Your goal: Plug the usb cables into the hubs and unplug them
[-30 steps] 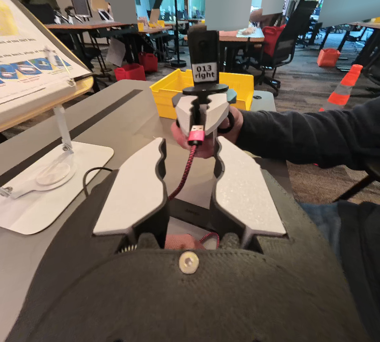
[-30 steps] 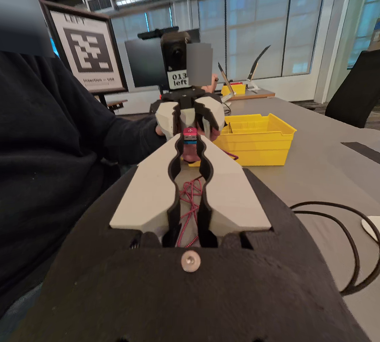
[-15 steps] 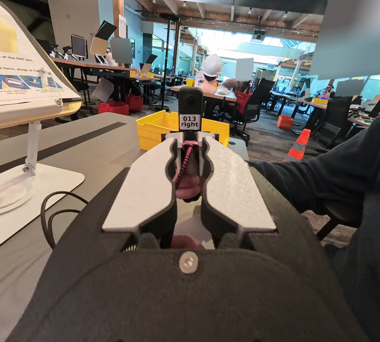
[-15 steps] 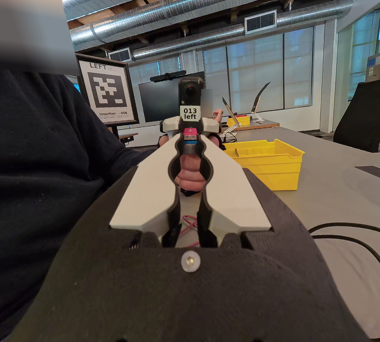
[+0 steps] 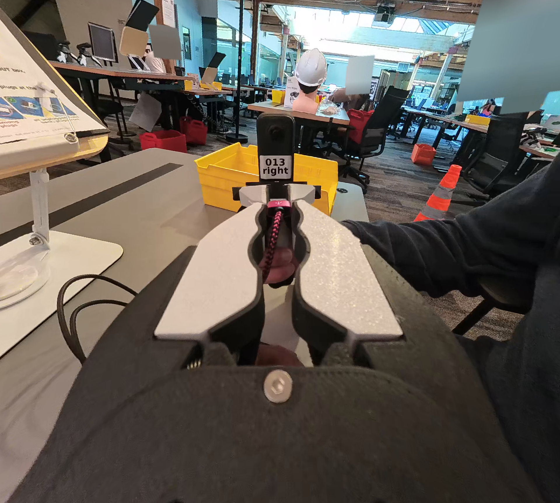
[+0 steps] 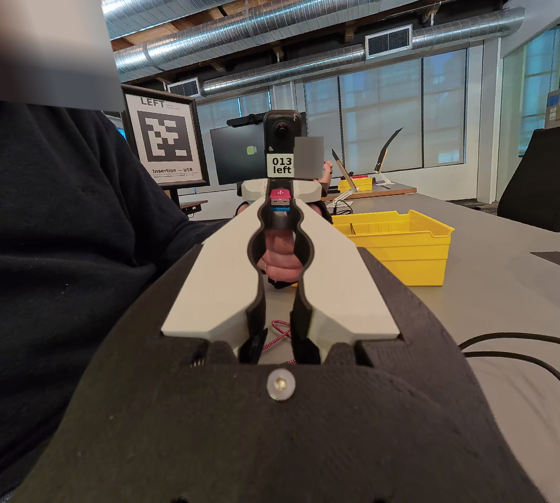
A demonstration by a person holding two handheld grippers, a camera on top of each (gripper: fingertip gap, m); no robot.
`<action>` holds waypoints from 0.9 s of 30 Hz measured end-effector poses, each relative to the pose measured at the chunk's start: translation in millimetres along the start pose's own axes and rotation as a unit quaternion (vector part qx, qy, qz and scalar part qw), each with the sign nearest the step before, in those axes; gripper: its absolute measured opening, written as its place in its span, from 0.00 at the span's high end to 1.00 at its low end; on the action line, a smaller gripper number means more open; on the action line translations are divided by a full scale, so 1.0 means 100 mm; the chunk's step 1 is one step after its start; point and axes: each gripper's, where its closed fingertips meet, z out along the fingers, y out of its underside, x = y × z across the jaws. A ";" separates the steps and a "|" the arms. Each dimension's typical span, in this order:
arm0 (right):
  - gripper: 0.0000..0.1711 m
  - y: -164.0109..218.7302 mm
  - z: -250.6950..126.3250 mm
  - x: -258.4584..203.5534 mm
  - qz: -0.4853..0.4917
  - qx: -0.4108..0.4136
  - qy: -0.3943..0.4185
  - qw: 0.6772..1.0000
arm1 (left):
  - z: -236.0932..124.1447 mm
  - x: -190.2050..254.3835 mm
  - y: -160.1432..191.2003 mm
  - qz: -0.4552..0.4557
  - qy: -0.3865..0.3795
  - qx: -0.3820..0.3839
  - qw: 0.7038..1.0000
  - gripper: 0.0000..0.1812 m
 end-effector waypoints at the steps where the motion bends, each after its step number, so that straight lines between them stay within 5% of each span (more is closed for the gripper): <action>1: 0.95 0.00 0.00 0.00 0.001 0.001 0.000 1.000 | 0.00 0.00 0.00 -0.003 -0.001 0.003 1.000 0.92; 15: 0.95 -0.05 -0.01 0.00 0.007 0.030 0.000 1.000 | 0.03 0.01 -0.07 -0.055 0.014 0.071 0.996 0.91; 27: 0.95 -0.03 -0.01 -0.01 0.013 0.022 -0.006 1.000 | 0.02 0.01 -0.04 -0.021 0.007 0.036 0.999 0.91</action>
